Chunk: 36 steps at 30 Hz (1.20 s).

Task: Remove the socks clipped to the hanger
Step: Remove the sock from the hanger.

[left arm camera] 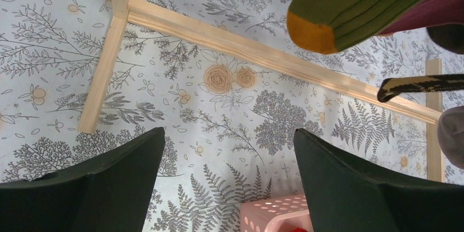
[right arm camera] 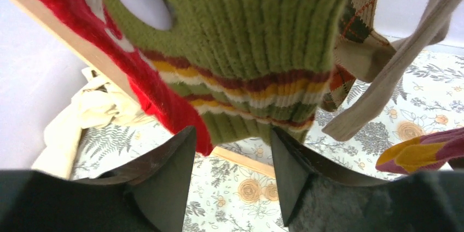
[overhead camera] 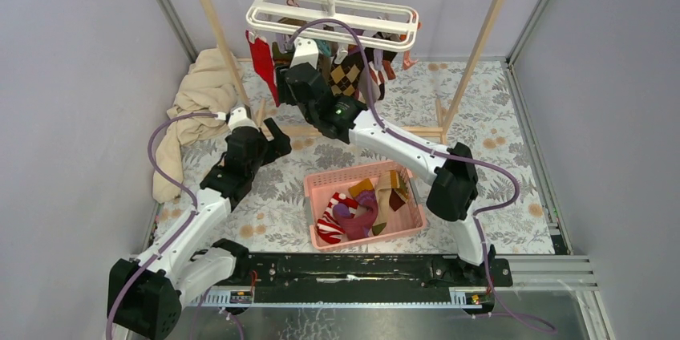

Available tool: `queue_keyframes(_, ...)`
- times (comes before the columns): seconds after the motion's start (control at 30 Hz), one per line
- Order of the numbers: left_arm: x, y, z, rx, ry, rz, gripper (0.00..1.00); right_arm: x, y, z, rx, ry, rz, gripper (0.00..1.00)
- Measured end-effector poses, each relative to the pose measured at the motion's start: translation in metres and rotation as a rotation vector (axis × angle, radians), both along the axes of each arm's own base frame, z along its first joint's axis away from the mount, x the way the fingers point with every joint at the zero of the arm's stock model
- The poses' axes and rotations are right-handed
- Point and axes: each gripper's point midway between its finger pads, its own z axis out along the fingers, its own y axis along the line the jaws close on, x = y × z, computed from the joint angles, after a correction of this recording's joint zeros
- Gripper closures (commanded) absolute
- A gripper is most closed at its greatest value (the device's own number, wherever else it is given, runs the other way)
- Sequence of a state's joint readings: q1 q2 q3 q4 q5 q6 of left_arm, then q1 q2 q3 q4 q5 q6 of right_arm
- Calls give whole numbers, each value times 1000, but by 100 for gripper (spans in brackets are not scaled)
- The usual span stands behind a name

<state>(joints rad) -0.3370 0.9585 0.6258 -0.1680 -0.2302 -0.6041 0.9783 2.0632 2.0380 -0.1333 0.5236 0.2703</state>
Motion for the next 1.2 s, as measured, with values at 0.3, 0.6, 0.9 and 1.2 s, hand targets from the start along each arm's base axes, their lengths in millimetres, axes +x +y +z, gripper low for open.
queue_keyframes(0.3, -5, -6, -4, 8, 17, -15, 6, 15, -10, -29, -37, -2, -30, 87)
queue_keyframes(0.6, -5, -5, -5, 16, 20, -6, 5, -7, -36, -46, -38, 12, 60, 99)
queue_keyframes(0.9, 5, -5, 5, 34, -9, -3, 4, -28, -61, 13, 99, -69, 187, 37)
queue_keyframes(1.2, 17, -10, 6, 54, -21, -24, 4, 0, -78, -15, 206, -42, 365, 36)
